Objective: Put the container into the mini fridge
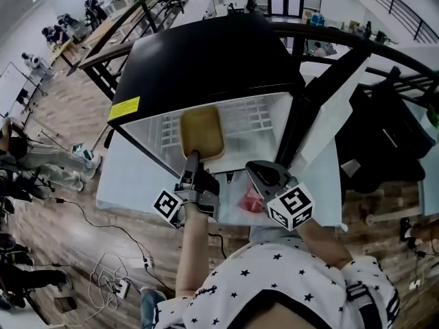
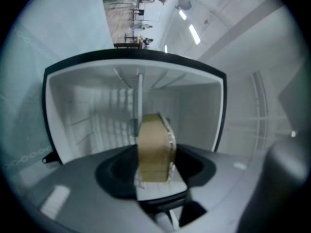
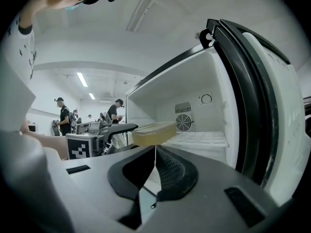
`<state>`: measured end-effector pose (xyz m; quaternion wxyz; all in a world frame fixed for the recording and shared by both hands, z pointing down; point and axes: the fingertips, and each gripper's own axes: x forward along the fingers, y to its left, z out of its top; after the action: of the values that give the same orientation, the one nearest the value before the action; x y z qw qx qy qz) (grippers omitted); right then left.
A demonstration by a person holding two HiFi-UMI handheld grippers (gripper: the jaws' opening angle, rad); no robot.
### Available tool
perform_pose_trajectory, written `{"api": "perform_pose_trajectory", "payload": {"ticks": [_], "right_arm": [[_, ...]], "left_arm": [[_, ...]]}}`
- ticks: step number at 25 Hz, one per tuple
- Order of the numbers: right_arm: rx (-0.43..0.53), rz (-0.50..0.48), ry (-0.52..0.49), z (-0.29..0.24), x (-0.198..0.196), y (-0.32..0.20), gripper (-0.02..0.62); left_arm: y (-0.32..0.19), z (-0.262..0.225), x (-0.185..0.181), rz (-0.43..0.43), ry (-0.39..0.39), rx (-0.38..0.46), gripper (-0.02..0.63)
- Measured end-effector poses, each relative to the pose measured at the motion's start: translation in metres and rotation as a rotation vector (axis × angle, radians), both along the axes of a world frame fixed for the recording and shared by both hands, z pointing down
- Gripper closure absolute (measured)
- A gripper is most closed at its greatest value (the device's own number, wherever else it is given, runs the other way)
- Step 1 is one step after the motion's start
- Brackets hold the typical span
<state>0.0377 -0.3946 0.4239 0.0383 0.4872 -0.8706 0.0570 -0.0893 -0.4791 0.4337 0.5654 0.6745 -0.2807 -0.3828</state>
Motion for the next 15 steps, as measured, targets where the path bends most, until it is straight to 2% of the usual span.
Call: {"api": "perform_pose_trajectory", "payload": {"ticks": [15], "right_arm": [[-0.011, -0.003, -0.008, 0.005, 0.005, -0.023, 0.574]], "left_arm": [[-0.040, -0.004, 0.011, -0.016, -0.012, -0.027, 0.374]]}}
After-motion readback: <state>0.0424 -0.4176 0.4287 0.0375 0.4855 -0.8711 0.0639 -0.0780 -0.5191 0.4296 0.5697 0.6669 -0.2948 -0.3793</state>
